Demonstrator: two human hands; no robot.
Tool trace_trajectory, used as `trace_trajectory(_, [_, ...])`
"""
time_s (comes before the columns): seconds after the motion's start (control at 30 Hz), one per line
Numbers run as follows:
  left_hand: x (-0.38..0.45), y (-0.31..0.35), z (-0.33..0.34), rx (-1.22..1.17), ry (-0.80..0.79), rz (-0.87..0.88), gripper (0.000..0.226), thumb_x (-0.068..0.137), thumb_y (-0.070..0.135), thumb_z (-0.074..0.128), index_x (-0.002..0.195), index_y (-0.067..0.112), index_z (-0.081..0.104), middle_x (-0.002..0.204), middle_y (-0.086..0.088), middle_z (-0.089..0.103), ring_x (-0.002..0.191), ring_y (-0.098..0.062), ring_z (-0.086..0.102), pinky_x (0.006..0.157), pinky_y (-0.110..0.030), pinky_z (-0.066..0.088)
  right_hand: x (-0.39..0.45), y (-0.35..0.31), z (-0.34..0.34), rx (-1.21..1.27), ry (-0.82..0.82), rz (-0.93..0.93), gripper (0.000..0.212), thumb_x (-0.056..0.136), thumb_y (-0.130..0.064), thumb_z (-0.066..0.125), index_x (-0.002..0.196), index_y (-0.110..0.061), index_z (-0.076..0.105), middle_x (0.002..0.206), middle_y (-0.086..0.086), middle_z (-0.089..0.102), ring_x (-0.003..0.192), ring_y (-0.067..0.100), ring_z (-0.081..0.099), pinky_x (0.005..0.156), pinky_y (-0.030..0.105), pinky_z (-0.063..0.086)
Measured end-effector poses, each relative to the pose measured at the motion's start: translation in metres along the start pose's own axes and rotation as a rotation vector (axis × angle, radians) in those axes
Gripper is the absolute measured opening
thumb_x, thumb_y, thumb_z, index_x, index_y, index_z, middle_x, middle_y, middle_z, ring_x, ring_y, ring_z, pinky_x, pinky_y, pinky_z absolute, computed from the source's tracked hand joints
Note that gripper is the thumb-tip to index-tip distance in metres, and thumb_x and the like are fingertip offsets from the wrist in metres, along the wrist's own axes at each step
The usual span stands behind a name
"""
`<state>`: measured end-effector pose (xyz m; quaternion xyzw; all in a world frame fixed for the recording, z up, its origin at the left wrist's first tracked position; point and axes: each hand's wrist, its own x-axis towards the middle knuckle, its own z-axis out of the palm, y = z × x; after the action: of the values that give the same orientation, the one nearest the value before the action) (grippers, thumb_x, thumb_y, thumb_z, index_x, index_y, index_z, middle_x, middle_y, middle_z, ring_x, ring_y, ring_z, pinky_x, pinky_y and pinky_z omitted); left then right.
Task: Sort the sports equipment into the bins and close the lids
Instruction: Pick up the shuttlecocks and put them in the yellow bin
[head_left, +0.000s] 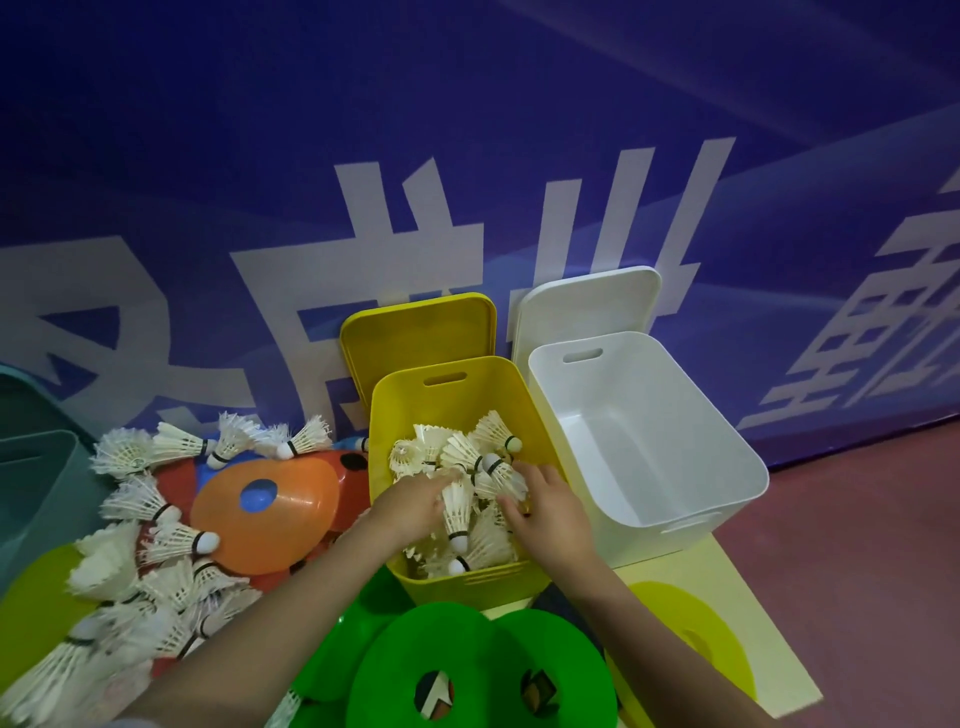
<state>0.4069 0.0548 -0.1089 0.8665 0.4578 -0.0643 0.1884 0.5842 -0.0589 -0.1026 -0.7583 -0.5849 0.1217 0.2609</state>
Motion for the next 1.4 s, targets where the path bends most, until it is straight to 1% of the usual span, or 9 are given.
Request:
trace_trajectory(0.17, [-0.001, 0.006, 0.007, 0.282, -0.084, -0.112, 0.025, 0.090, 0.032, 0.049, 0.104, 0.019, 0.065, 0.106, -0.002, 0.065, 0.100, -0.024, 0.060, 0.071, -0.031, 0.045, 0.000, 0.002, -0.001, -0.043, -0.071, 0.000, 0.052, 0.093, -0.047, 0.052, 0.138, -0.023, 0.044, 0.125, 0.002, 0.051, 0.101, 0.023, 0.059, 0.078, 0.031, 0.046])
trace_trajectory(0.4, [-0.006, -0.004, -0.010, 0.055, 0.492, 0.066, 0.042, 0.094, 0.027, 0.052, 0.134, 0.020, 0.052, 0.138, -0.005, 0.049, 0.131, -0.025, 0.040, 0.110, -0.041, 0.032, 0.022, 0.005, -0.008, 0.098, -0.103, 0.067, 0.051, 0.091, -0.041, 0.058, 0.136, -0.021, 0.047, 0.127, 0.005, 0.052, 0.103, 0.023, 0.058, 0.086, 0.030, 0.043])
trace_trajectory(0.53, [-0.003, -0.030, -0.013, -0.337, 0.501, -0.255, 0.053, 0.099, 0.023, 0.044, 0.149, 0.017, 0.028, 0.155, -0.013, 0.022, 0.143, -0.030, 0.021, 0.112, -0.044, 0.028, 0.043, 0.001, -0.006, 0.079, -0.104, 0.047, 0.046, 0.092, -0.040, 0.055, 0.134, -0.022, 0.047, 0.128, 0.006, 0.051, 0.101, 0.024, 0.059, 0.085, 0.031, 0.044])
trace_trajectory(0.67, [0.004, -0.043, -0.019, -0.671, 0.458, -0.316, 0.052, 0.102, 0.026, 0.035, 0.152, 0.021, 0.021, 0.136, -0.012, 0.050, 0.097, -0.022, 0.062, 0.078, -0.034, 0.050, 0.080, -0.004, 0.010, 0.045, -0.120, 0.073, 0.045, 0.092, -0.044, 0.055, 0.129, -0.020, 0.047, 0.127, 0.008, 0.051, 0.103, 0.025, 0.059, 0.085, 0.033, 0.046])
trace_trajectory(0.73, [0.009, -0.048, -0.021, -0.690, 0.440, -0.291, 0.051, 0.102, 0.029, 0.034, 0.151, 0.030, 0.018, 0.117, -0.005, 0.061, 0.070, -0.022, 0.062, 0.058, -0.034, 0.047, 0.102, -0.007, 0.021, 0.033, -0.156, 0.119, 0.049, 0.091, -0.044, 0.056, 0.129, -0.016, 0.044, 0.129, 0.010, 0.048, 0.106, 0.028, 0.057, 0.087, 0.036, 0.047])
trace_trajectory(0.87, [0.017, -0.059, -0.023, -0.731, 0.420, -0.300, 0.049, 0.102, 0.033, 0.033, 0.149, 0.041, 0.018, 0.100, -0.001, 0.064, 0.071, -0.030, 0.063, 0.058, -0.040, 0.052, 0.143, -0.013, 0.048, -0.030, -0.202, 0.168, 0.047, 0.092, -0.039, 0.056, 0.127, -0.011, 0.042, 0.131, 0.014, 0.042, 0.108, 0.031, 0.055, 0.090, 0.040, 0.049])
trace_trajectory(1.0, [0.016, -0.054, -0.027, -0.661, 0.438, -0.328, 0.050, 0.103, 0.030, 0.032, 0.150, 0.037, 0.017, 0.071, -0.001, 0.051, 0.050, -0.015, 0.044, 0.045, -0.028, 0.030, 0.174, -0.019, 0.077, -0.023, -0.166, 0.197, 0.052, 0.094, -0.034, 0.055, 0.134, -0.007, 0.039, 0.135, 0.015, 0.038, 0.118, 0.033, 0.049, 0.098, 0.040, 0.044])
trace_trajectory(1.23, [0.017, -0.051, -0.024, -0.692, 0.465, -0.316, 0.051, 0.103, 0.028, 0.032, 0.151, 0.035, 0.017, 0.100, -0.013, 0.062, 0.049, -0.006, 0.041, 0.042, -0.020, 0.023, 0.168, -0.008, 0.103, 0.048, -0.248, 0.283, 0.076, 0.093, -0.034, 0.055, 0.152, -0.018, 0.010, 0.150, 0.016, 0.024, 0.137, 0.036, 0.031, 0.111, 0.049, 0.032])
trace_trajectory(1.4, [0.020, -0.057, -0.018, -0.716, 0.453, -0.317, 0.049, 0.102, 0.031, 0.032, 0.150, 0.036, 0.020, 0.114, -0.018, 0.061, 0.048, -0.007, 0.043, 0.043, -0.023, 0.027, 0.139, -0.017, 0.069, 0.083, -0.188, 0.258, 0.065, 0.095, -0.030, 0.054, 0.149, -0.014, 0.024, 0.146, 0.017, 0.033, 0.131, 0.035, 0.040, 0.106, 0.043, 0.036])
